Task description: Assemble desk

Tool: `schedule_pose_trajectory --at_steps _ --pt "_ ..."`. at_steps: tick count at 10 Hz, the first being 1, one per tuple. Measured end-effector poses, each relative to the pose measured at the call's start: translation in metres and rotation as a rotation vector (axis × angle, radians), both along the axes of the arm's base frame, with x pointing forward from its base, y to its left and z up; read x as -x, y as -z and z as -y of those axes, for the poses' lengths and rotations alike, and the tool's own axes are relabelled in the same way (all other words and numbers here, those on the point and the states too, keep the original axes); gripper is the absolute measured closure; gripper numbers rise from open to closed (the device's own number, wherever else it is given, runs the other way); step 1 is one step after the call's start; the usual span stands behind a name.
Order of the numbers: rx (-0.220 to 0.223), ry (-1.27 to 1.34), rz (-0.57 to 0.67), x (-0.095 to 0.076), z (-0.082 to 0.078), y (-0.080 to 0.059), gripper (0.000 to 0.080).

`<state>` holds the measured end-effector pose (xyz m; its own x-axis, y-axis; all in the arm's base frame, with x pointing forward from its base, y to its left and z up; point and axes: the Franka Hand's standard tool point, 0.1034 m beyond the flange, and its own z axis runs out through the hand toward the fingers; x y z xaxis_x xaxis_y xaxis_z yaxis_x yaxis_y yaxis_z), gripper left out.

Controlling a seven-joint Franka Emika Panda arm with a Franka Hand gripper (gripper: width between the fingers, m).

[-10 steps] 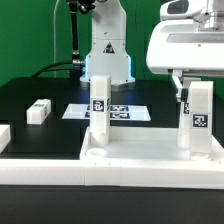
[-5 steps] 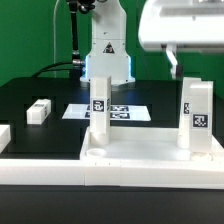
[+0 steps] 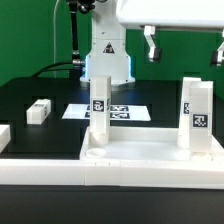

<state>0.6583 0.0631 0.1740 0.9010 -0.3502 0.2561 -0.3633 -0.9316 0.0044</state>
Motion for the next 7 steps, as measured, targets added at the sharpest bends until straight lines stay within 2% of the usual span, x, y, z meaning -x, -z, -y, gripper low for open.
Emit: schedule_pose_trajectory --at_steps 1,2,4,7 --pt "-0.018 0.026 -0.088 0.005 0.002 0.002 0.0150" --pt "-0.023 0.043 -0.142 0.001 0.003 0.001 0.0150" --pt "-0.042 0.050 -0.115 -0.006 -0.003 0.004 0.0150" --pt "-0.058 0.087 -0.100 -0.006 -0.031 0.013 0.0150"
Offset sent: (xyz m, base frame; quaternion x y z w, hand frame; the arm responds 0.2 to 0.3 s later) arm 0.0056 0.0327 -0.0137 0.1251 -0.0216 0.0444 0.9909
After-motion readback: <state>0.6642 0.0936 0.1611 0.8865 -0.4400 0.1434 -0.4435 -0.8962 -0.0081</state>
